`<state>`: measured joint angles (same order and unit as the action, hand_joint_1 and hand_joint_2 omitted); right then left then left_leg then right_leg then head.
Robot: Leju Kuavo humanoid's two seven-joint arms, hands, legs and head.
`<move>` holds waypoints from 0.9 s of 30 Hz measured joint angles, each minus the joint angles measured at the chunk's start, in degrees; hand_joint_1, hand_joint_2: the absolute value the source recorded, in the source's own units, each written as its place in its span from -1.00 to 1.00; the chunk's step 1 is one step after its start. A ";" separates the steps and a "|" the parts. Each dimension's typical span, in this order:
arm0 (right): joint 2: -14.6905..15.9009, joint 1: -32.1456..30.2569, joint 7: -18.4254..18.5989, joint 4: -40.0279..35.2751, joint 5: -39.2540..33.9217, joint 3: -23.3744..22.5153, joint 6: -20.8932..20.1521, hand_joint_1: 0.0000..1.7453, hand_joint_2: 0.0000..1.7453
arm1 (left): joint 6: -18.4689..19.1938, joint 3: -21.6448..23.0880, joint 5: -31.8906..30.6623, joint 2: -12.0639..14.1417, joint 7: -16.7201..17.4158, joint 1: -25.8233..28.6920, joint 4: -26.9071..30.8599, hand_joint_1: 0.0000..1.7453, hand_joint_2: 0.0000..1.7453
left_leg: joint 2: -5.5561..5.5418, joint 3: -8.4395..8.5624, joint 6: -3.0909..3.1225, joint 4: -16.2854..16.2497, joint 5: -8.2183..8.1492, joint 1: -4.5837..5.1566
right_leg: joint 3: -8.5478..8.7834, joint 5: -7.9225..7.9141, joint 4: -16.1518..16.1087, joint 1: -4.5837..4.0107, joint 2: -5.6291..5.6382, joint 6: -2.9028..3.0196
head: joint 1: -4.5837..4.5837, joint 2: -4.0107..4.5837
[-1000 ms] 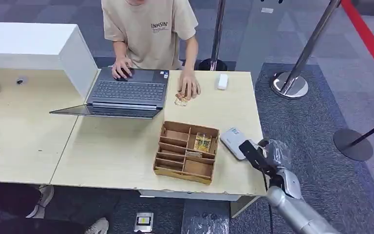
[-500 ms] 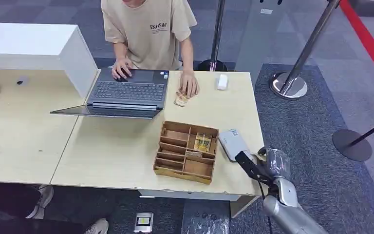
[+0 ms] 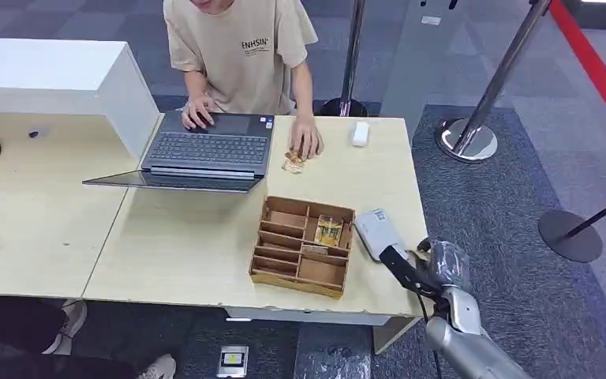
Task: Pass the card to the sensor for recognition and then transmit it.
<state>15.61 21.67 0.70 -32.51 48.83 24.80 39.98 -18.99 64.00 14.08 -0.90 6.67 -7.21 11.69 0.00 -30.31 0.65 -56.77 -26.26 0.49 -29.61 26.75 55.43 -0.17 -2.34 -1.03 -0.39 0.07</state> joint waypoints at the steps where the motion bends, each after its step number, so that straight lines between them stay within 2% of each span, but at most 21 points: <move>1: -0.04 -0.59 -0.81 -1.27 0.66 -1.00 0.04 1.00 1.00 | 0.00 0.02 -0.13 0.02 0.00 0.03 0.00 -1.00 1.00 | -0.01 -0.04 0.00 0.00 0.00 0.00 | -0.03 0.00 0.00 0.00 -0.01 0.00 | 0.02 0.00; 4: -0.26 -1.61 -2.86 -5.67 0.64 -4.34 0.07 1.00 1.00 | 0.00 0.04 -0.48 0.11 -0.15 0.02 0.00 -1.00 1.00 | -0.04 -0.10 0.00 0.00 0.00 0.01 | -0.11 0.00 0.03 0.01 0.00 0.01 | 0.02 0.00; 10: 0.00 -1.12 -0.76 -17.59 -5.06 -7.56 0.07 1.00 1.00 | -0.70 0.07 -0.06 0.24 -0.92 0.01 0.00 -1.00 1.00 | -0.03 -0.19 0.00 0.00 0.00 0.01 | -0.22 0.01 0.07 0.00 0.01 0.01 | 0.04 0.00; 13: -0.04 0.81 -1.55 -22.43 -6.97 -8.04 0.07 1.00 1.00 | -0.90 0.04 0.37 0.26 -1.49 0.00 0.00 -1.00 1.00 | 0.00 -0.19 0.00 0.00 0.00 0.01 | -0.26 0.01 0.07 0.00 0.00 0.01 | 0.02 0.00; 16: 0.02 1.59 0.11 -28.82 -6.60 -8.26 0.07 1.00 1.00 | -0.87 0.07 0.48 0.26 -1.84 0.04 0.00 -1.00 1.00 | -0.02 -0.20 0.00 0.00 0.01 0.00 | -0.25 0.01 0.07 0.00 -0.02 0.01 | 0.02 0.00; 21: 0.31 -0.05 2.25 -38.36 -4.85 -8.10 -0.04 1.00 1.00 | -0.87 0.07 -0.09 0.28 -2.01 0.07 0.00 -1.00 1.00 | -0.02 -0.23 0.00 0.00 -0.01 0.01 | -0.26 0.03 0.06 0.01 -0.02 -0.01 | 0.02 0.00; 27: 0.76 -1.16 2.54 -45.19 -4.72 -7.65 -1.09 1.00 1.00 | -0.85 0.07 -0.37 0.31 -2.27 0.05 0.00 -1.00 1.00 | -0.01 -0.23 0.01 0.00 -0.03 0.01 | -0.28 0.03 0.05 0.01 0.00 -0.02 | 0.02 0.00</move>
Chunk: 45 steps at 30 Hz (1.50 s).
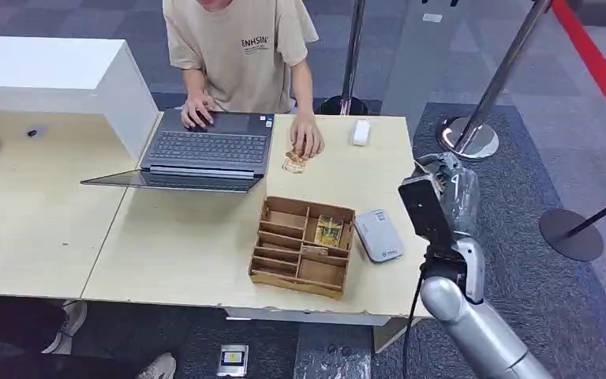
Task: Pass the card to the sensor for recognition and then transmit it.
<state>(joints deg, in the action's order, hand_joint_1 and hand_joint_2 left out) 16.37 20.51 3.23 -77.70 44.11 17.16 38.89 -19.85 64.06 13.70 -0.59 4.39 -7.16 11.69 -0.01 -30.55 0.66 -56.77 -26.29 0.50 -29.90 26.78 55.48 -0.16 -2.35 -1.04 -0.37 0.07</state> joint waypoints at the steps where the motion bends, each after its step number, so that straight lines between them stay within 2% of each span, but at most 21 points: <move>1: 0.24 0.22 0.00 -0.96 0.02 0.20 -0.78 1.00 1.00 | 0.00 0.00 -0.09 0.00 -0.07 -0.01 0.00 -1.00 1.00 | 0.00 0.00 0.00 0.00 0.00 0.00 | 0.00 0.00 0.00 0.00 0.00 0.00 | 0.00 0.00; 8: 1.71 5.06 0.00 -2.04 0.76 1.38 -6.75 1.00 1.00 | 0.22 0.00 -0.50 0.02 -0.20 -0.01 0.00 -1.00 1.00 | 0.00 -0.01 0.00 0.00 0.02 0.00 | 0.00 -0.01 0.02 0.00 0.00 0.00 | -0.02 0.00; 21: 1.99 14.55 -0.85 2.46 0.85 5.68 -12.66 1.00 1.00 | 0.33 0.31 -1.42 -0.09 -0.17 -0.10 0.02 -1.00 1.00 | -0.01 -0.06 0.00 0.00 0.01 -0.01 | -0.04 0.00 0.02 -0.01 -0.01 0.00 | -0.02 0.00; 28: 1.77 16.88 -2.25 6.51 -0.87 7.89 -12.61 1.00 1.00 | 0.31 0.35 -1.53 -0.22 -0.17 -0.12 0.04 -1.00 1.00 | -0.02 -0.07 0.00 0.00 0.01 -0.01 | -0.04 0.00 0.02 -0.01 -0.01 0.00 | 0.00 0.00; 34: 1.25 17.89 -2.38 10.48 2.60 10.40 -12.00 1.00 1.00 | 0.31 0.39 -1.86 -0.22 -0.18 -0.13 0.04 -1.00 1.00 | -0.02 -0.07 0.00 0.00 0.00 -0.01 | -0.04 0.00 0.02 -0.01 -0.01 0.00 | 0.02 0.00; 42: -1.00 18.24 -1.40 15.28 2.12 12.59 -11.59 1.00 1.00 | 0.31 0.39 -2.08 -0.22 -0.28 -0.16 0.04 -1.00 1.00 | -0.02 -0.07 0.00 0.00 0.01 -0.01 | -0.04 0.00 0.03 -0.02 -0.01 0.00 | 0.00 0.00; 44: -1.26 18.56 -1.36 15.93 3.30 13.07 -11.65 -1.00 1.00 | 0.33 0.39 -2.32 -0.22 -0.28 -0.15 0.04 -1.00 1.00 | -0.02 -0.07 0.00 0.00 0.01 -0.01 | -0.04 0.00 0.03 -0.02 -0.01 0.00 | 0.00 0.00; 45: -1.44 19.05 -1.29 16.65 4.05 13.40 -11.67 -1.00 1.00 | 0.31 0.39 -2.40 -0.22 -0.28 -0.16 0.04 -1.00 1.00 | -0.02 -0.07 0.00 0.00 0.01 -0.01 | -0.04 0.00 0.04 -0.02 -0.01 0.00 | 0.02 0.00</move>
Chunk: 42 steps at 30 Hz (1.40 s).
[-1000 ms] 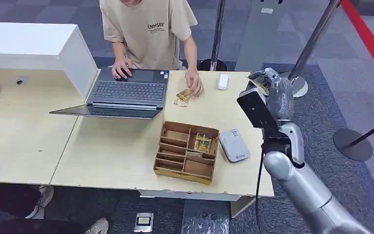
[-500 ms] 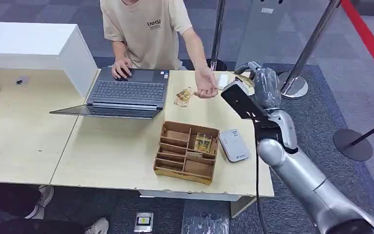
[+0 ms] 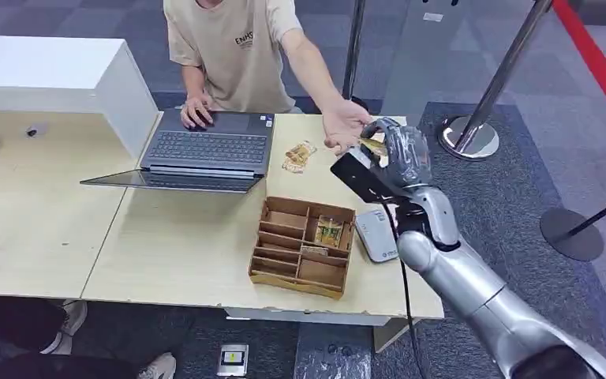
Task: Pass the card to the sensor for recognition and then transmit it.
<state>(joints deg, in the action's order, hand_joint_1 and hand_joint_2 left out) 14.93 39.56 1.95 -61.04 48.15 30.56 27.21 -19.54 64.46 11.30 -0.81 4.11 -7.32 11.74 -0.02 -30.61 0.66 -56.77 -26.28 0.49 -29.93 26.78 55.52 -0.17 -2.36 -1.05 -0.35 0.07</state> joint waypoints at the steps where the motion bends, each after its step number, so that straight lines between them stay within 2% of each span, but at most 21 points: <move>1: -0.20 0.27 0.04 0.61 0.41 0.31 -0.02 -1.00 1.00 | 0.02 0.00 -0.04 0.00 -0.02 -0.02 0.00 -1.00 1.00 | 0.00 0.00 0.00 0.00 0.00 0.00 | 0.00 0.00 0.00 0.00 0.00 0.00 | -0.02 0.00; 2: -0.24 0.43 0.11 0.94 0.46 0.52 -0.35 -1.00 -1.00 | 0.02 0.00 -0.07 0.00 -0.02 -0.02 0.00 -1.00 1.00 | 0.00 0.00 0.00 0.00 0.00 0.00 | 0.00 0.00 -0.01 0.00 0.00 0.00 | -0.02 0.00; 6: -0.44 1.60 1.62 2.64 -0.82 1.55 -3.67 -1.00 -1.00 | 0.00 0.00 0.02 0.00 -0.02 -0.03 0.00 -1.00 1.00 | 0.01 0.01 0.00 0.00 0.00 0.01 | 0.00 0.00 -0.01 0.01 0.01 0.00 | -0.02 0.00; 9: -0.46 1.92 1.73 3.38 -6.79 1.73 -3.83 -1.00 -1.00 | 0.00 0.00 0.28 0.00 -0.02 0.03 0.00 -1.00 1.00 | 0.00 0.01 0.00 0.00 0.00 0.01 | 0.00 0.00 -0.01 0.01 0.00 0.00 | -0.02 0.00; 12: -0.44 1.96 1.53 3.78 -11.27 1.51 -3.21 -1.00 -1.00 | -0.09 0.00 0.66 0.00 -0.04 0.03 0.00 -1.00 1.00 | 0.01 0.04 0.00 0.00 0.00 0.01 | -0.01 0.00 -0.01 0.01 0.00 0.00 | -0.02 0.00; 17: -0.11 0.06 -0.13 1.59 -22.72 -1.25 0.46 -1.00 -1.00 | -0.39 0.00 1.27 0.00 -0.22 0.08 0.00 -1.00 1.00 | 0.02 0.04 0.00 -0.01 -0.01 0.00 | -0.02 0.00 -0.03 0.01 0.01 0.00 | -0.02 0.00; 20: 0.09 -2.97 -2.14 -2.47 -31.29 -3.56 3.49 -1.00 -1.00 | -0.81 -0.02 1.88 0.00 -0.46 0.13 0.00 -1.00 1.00 | -0.01 0.03 0.00 -0.01 -0.02 0.00 | -0.01 0.01 -0.04 0.00 -0.01 0.00 | -0.02 0.00; 24: 0.07 -10.21 -5.56 -9.85 -42.81 -7.28 6.14 -1.00 -1.00 | -1.16 -0.11 2.69 0.00 -0.46 0.21 0.00 -1.00 1.00 | -0.04 0.05 -0.01 -0.01 -0.06 -0.01 | 0.00 0.05 -0.04 -0.01 0.00 0.04 | 0.00 0.00; 28: -0.46 -18.46 -8.61 -17.38 -50.02 -10.32 7.37 -1.00 -1.00 | -1.60 -0.17 3.30 0.00 -0.46 0.36 0.00 -1.00 1.00 | -0.07 0.02 -0.04 0.00 -0.11 0.00 | 0.00 0.09 -0.03 0.00 -0.02 0.00 | 0.00 0.00; 31: -1.16 -22.70 -10.82 -21.46 -52.52 -11.58 7.43 -1.00 -1.00 | -2.05 -0.39 4.09 0.00 -0.52 0.34 0.00 -1.00 1.00 | -0.08 0.02 -0.04 0.00 -0.11 -0.01 | 0.01 0.11 -0.03 -0.01 -0.02 0.02 | -0.02 0.00; 42: -3.67 -29.87 -15.65 -31.54 -55.72 -12.02 5.38 -1.00 -1.00 | -1.49 -0.63 4.92 0.04 0.28 0.36 0.00 -1.00 1.00 | -0.02 0.05 -0.04 0.00 -0.11 -0.01 | 0.01 0.11 -0.02 -0.01 0.01 0.03 | -0.02 0.00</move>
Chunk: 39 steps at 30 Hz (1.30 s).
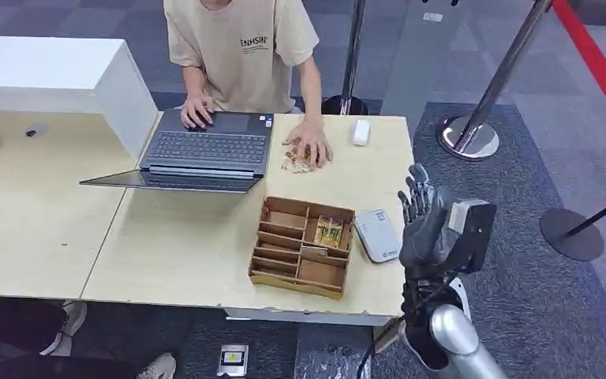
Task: Pass the card to the sensor for recognition and then transmit it.
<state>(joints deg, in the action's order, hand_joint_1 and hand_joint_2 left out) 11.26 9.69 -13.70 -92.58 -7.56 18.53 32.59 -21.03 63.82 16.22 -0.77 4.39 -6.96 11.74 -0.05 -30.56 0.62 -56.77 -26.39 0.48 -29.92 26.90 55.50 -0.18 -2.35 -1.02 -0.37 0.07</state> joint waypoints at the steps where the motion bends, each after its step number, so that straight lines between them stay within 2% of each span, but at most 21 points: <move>1: -0.18 -0.42 -0.11 -0.74 0.13 0.04 -0.22 -1.00 -1.00 | 0.20 0.00 0.02 0.02 0.09 0.00 0.00 -1.00 1.00 | 0.00 0.00 0.00 0.00 0.00 0.00 | 0.00 0.00 0.00 0.00 0.00 0.00 | 0.02 0.00; 10: -0.77 -4.10 0.61 -6.32 1.22 0.72 -0.35 -1.00 -1.00 | 0.42 -0.68 2.42 0.13 2.56 0.03 -0.02 -1.00 1.00 | 0.01 0.01 0.00 0.00 0.00 0.00 | 0.00 0.01 -0.01 0.00 0.00 0.02 | 0.00 0.00; 19: 0.72 -5.52 3.32 -13.86 3.26 1.09 0.17 -1.00 -1.00 | -0.70 -3.48 5.75 0.15 3.78 0.26 -0.09 -1.00 1.00 | 0.03 0.01 0.00 0.00 0.00 0.01 | 0.00 0.01 -0.01 0.01 0.01 0.02 | 0.00 0.00; 27: 1.16 -6.30 3.56 -17.29 3.26 1.40 0.35 -1.00 -1.00 | -1.40 -4.48 5.18 -0.09 3.94 0.35 -0.09 -1.00 1.00 | 0.03 0.01 0.00 0.00 0.00 0.00 | 0.00 0.01 -0.01 0.00 0.01 0.02 | 0.00 0.00; 39: 1.59 -6.46 3.98 -19.98 5.57 2.32 1.05 -1.00 -1.00 | 0.33 -4.46 3.00 0.09 4.18 0.34 -0.11 -1.00 1.00 | 0.03 0.01 0.00 0.00 0.00 0.00 | 0.00 0.02 -0.01 0.00 0.01 0.02 | 0.00 0.00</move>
<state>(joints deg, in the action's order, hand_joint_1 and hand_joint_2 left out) 12.85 3.23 -9.73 -112.56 -1.99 20.85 33.64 -20.70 59.36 19.21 -0.68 8.57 -6.62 11.63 -0.01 -30.55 0.62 -56.77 -26.40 0.48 -29.92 26.91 55.49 -0.18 -2.35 -1.00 -0.37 0.07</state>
